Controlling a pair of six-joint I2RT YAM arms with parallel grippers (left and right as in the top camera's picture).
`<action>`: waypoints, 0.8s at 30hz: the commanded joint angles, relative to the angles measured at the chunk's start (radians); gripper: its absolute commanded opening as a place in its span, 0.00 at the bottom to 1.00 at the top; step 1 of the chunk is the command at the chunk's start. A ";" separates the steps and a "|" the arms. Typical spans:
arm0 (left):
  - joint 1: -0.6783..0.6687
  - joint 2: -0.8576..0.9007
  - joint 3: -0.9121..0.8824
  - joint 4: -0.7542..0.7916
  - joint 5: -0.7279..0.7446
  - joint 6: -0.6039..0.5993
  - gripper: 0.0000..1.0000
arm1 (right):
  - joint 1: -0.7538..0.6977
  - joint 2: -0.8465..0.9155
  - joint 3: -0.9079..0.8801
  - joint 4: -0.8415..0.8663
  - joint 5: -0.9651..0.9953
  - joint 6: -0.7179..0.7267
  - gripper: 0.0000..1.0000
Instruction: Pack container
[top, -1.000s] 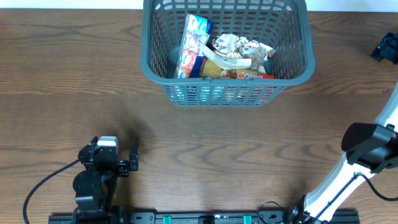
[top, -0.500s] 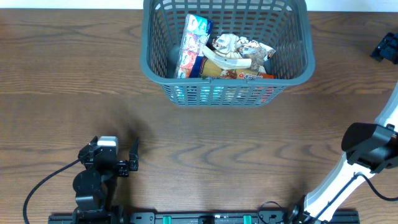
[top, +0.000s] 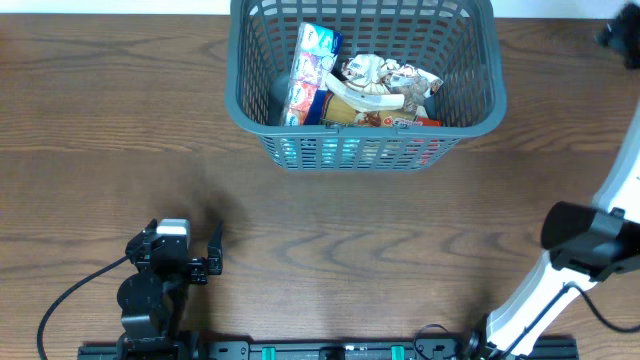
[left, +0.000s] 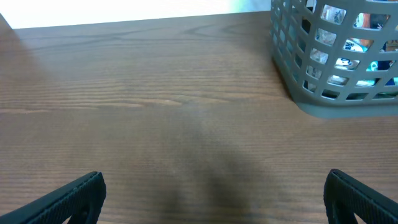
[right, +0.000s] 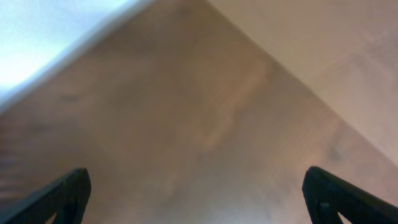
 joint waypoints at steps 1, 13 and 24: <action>0.007 -0.008 -0.014 -0.019 0.007 -0.013 0.99 | 0.117 -0.138 -0.025 0.102 -0.015 -0.124 0.99; 0.007 -0.008 -0.014 -0.019 0.008 -0.013 0.99 | 0.419 -0.611 -0.672 0.553 0.007 -0.334 0.99; 0.007 -0.008 -0.014 -0.019 0.008 -0.013 0.99 | 0.422 -1.131 -1.410 0.699 -0.001 -0.275 0.99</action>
